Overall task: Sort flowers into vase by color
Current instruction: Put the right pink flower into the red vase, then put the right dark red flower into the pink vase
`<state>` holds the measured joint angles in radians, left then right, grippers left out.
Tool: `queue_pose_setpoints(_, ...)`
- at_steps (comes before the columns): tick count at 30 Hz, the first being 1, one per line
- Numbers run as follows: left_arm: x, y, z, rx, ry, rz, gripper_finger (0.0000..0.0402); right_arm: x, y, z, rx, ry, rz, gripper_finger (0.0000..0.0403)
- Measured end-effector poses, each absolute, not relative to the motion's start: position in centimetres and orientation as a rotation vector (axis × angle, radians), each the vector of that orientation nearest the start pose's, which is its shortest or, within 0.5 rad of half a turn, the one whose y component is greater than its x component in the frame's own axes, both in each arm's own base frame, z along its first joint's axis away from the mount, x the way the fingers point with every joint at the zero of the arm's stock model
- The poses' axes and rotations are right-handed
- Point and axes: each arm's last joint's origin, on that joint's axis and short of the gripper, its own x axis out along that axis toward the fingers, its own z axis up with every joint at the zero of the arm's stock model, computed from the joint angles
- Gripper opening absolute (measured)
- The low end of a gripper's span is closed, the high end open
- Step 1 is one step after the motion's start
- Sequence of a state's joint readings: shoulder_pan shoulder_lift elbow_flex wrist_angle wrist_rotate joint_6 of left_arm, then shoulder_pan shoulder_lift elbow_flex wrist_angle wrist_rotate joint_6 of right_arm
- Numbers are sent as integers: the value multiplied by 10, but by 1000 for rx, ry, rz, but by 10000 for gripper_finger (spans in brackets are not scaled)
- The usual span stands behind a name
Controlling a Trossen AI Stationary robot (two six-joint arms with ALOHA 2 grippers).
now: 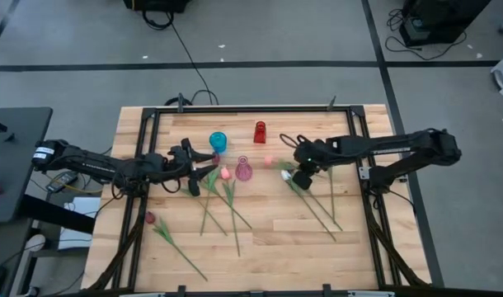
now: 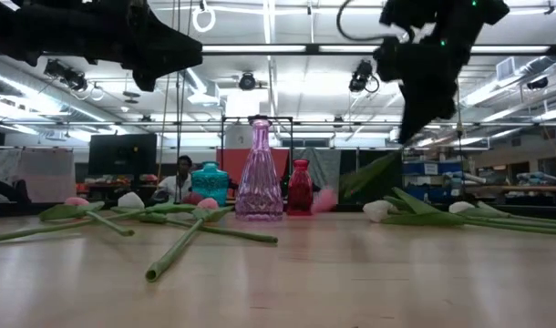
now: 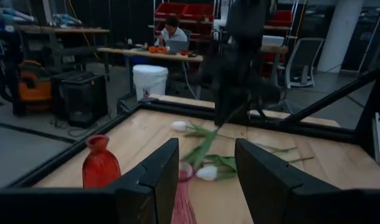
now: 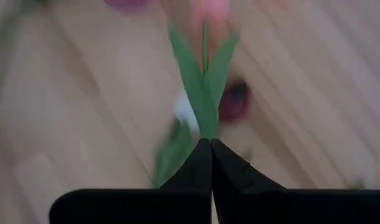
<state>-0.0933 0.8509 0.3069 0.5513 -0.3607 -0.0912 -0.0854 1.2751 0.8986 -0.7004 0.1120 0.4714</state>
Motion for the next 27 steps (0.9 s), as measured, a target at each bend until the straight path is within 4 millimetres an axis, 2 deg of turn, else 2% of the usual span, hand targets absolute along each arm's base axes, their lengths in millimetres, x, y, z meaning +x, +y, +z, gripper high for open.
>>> queue_pose_setpoints(3, 182, -7, 225, -118, 1, 267, 163, 236, -23, 245, 410, 961, -404, 6)
queue_pose_setpoints(5, 182, -7, 223, -136, 18, 268, 163, 235, -22, 243, 435, 995, -392, 8)
queue_pose_setpoints(8, 181, -7, 220, -156, 44, 271, 163, 235, -21, 233, 441, 1079, -393, 23)
queue_pose_setpoints(14, 181, -7, 219, -169, 49, 272, 163, 246, -17, 206, 507, 1242, -374, 90)
queue_pose_setpoints(17, 181, -7, 219, -169, 49, 272, 163, 250, -18, 194, 532, 1300, -395, 109)
queue_pose_setpoints(27, 181, -7, 219, -167, 49, 273, 163, 261, -21, 165, 465, 1394, -470, 105)
